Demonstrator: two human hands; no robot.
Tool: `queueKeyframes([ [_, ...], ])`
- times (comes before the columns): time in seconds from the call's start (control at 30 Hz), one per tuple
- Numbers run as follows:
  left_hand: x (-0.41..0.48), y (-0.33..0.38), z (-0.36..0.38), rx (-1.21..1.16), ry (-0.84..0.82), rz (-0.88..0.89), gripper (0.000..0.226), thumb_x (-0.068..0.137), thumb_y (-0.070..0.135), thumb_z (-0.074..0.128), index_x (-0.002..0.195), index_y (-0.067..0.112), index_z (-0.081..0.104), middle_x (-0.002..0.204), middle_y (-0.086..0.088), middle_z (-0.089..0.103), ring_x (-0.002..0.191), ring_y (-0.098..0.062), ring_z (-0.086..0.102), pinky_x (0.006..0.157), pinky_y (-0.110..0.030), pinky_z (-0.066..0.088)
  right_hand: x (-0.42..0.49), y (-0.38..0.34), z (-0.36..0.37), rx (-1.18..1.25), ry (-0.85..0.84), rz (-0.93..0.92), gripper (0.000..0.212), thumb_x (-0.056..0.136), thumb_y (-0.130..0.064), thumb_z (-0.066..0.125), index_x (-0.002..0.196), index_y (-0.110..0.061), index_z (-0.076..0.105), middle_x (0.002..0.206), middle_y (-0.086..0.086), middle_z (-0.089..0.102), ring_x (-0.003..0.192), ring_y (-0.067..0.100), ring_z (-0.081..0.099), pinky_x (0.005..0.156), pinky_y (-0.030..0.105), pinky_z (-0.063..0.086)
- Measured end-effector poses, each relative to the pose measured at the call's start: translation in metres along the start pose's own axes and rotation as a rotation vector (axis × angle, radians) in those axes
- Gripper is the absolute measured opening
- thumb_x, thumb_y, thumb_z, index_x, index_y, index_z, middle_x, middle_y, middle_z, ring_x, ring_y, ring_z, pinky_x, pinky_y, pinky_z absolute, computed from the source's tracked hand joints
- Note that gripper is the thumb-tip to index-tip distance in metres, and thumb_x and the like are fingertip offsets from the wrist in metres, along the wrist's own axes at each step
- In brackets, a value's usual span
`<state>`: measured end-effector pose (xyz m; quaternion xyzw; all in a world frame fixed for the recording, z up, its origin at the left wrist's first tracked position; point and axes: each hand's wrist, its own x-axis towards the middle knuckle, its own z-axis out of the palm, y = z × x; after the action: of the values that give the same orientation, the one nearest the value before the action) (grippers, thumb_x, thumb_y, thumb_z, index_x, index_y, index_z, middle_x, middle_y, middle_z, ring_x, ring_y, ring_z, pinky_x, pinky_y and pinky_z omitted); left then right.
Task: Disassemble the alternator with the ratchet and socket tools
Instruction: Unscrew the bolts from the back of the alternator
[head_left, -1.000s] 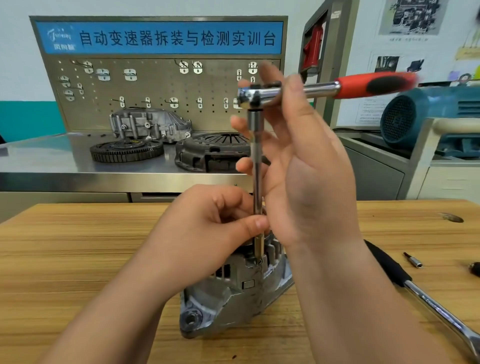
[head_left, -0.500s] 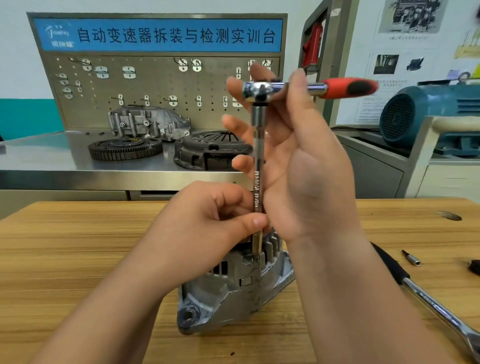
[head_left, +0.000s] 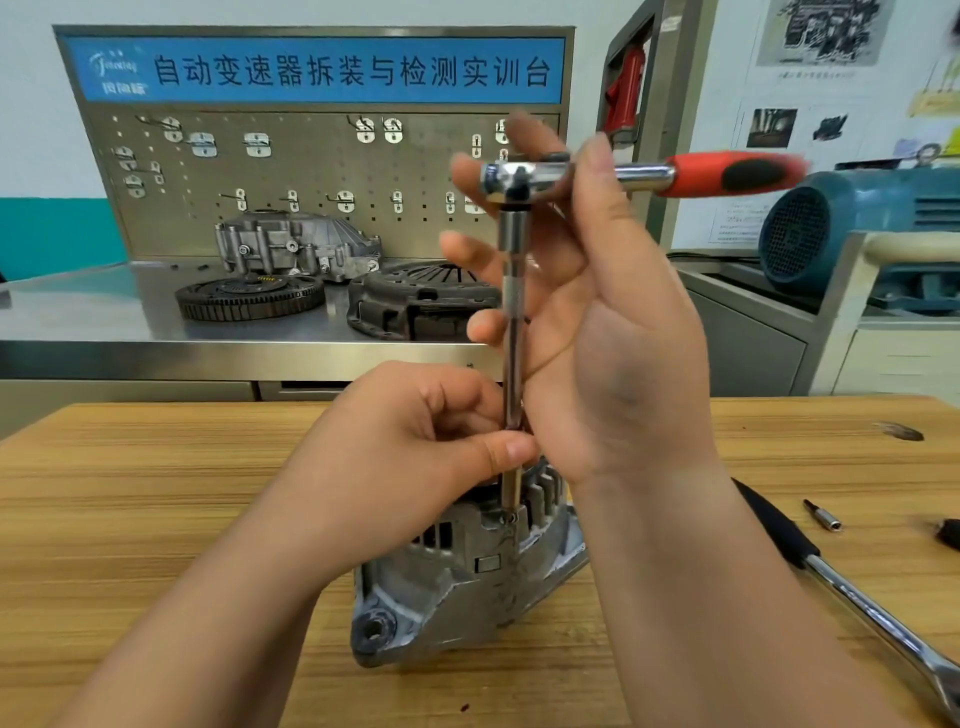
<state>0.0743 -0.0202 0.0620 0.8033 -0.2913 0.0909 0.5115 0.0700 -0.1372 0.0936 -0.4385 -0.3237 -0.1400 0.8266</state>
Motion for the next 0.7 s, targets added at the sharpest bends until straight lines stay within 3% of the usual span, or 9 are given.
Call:
queueKeyframes([
  [0.07,0.0002,-0.0003,0.0015,0.022,0.040,-0.005,0.032,0.055,0.044,0.068,0.069,0.016,0.071,0.069,-0.006,0.072,0.072,-0.028,0.069,0.074,-0.046,0.057,-0.0007,0.0002,0.0024,-0.026,-0.015,-0.073,0.021,0.093,-0.026,0.048,0.108,-0.023,0.063,0.105,-0.002,0.069,0.082,0.013,0.064,0.051,0.018,0.045],
  [0.17,0.0015,-0.0016,0.0031,0.052,0.063,0.009,0.019,0.065,0.034,0.074,0.069,0.016,0.070,0.068,-0.007,0.071,0.071,-0.032,0.067,0.071,-0.051,0.055,-0.0005,0.0003,0.0026,-0.009,-0.015,-0.095,0.020,0.094,-0.023,0.048,0.106,-0.024,0.063,0.112,-0.004,0.066,0.083,0.015,0.065,0.050,0.019,0.045],
  [0.23,0.0012,-0.0016,0.0014,0.055,0.031,0.019,0.025,0.065,0.042,0.069,0.070,0.018,0.070,0.067,-0.005,0.071,0.071,-0.030,0.067,0.070,-0.048,0.056,0.0000,0.0002,0.0009,0.029,-0.004,-0.045,0.024,0.099,-0.030,0.041,0.111,-0.023,0.061,0.112,-0.003,0.067,0.078,0.016,0.067,0.047,0.018,0.045],
  [0.33,-0.0001,0.0010,-0.0010,0.054,-0.044,0.022,0.027,0.065,0.042,0.063,0.075,0.019,0.073,0.068,0.003,0.073,0.069,-0.018,0.069,0.068,-0.034,0.055,0.0023,-0.0025,-0.0035,0.104,0.016,0.089,0.040,0.103,-0.041,0.027,0.114,-0.017,0.058,0.096,0.000,0.073,0.066,0.016,0.067,0.042,0.018,0.045],
  [0.43,-0.0009,0.0020,-0.0005,0.045,-0.035,0.010,0.020,0.063,0.040,0.064,0.070,0.023,0.071,0.063,0.007,0.071,0.063,-0.008,0.067,0.063,-0.024,0.055,0.0022,-0.0027,-0.0044,0.059,0.023,0.080,0.041,0.103,-0.042,0.029,0.110,-0.015,0.060,0.092,0.002,0.074,0.067,0.016,0.066,0.043,0.018,0.044],
  [0.57,0.0002,0.0018,0.0019,0.039,0.061,-0.005,0.032,0.054,0.047,0.064,0.061,0.016,0.064,0.065,-0.011,0.069,0.069,-0.036,0.065,0.069,-0.049,0.056,-0.0013,-0.0015,0.0023,-0.074,0.005,-0.090,0.028,0.096,-0.026,0.046,0.117,-0.023,0.062,0.113,0.000,0.068,0.084,0.017,0.065,0.051,0.019,0.045],
  [0.7,0.0015,0.0007,-0.0008,0.025,0.033,-0.001,0.035,0.059,0.043,0.067,0.068,0.009,0.065,0.070,-0.013,0.070,0.072,-0.037,0.066,0.074,-0.054,0.054,-0.0019,-0.0017,0.0030,-0.032,-0.003,-0.077,0.027,0.099,-0.027,0.042,0.118,-0.024,0.061,0.121,0.003,0.066,0.080,0.018,0.068,0.048,0.018,0.045],
])
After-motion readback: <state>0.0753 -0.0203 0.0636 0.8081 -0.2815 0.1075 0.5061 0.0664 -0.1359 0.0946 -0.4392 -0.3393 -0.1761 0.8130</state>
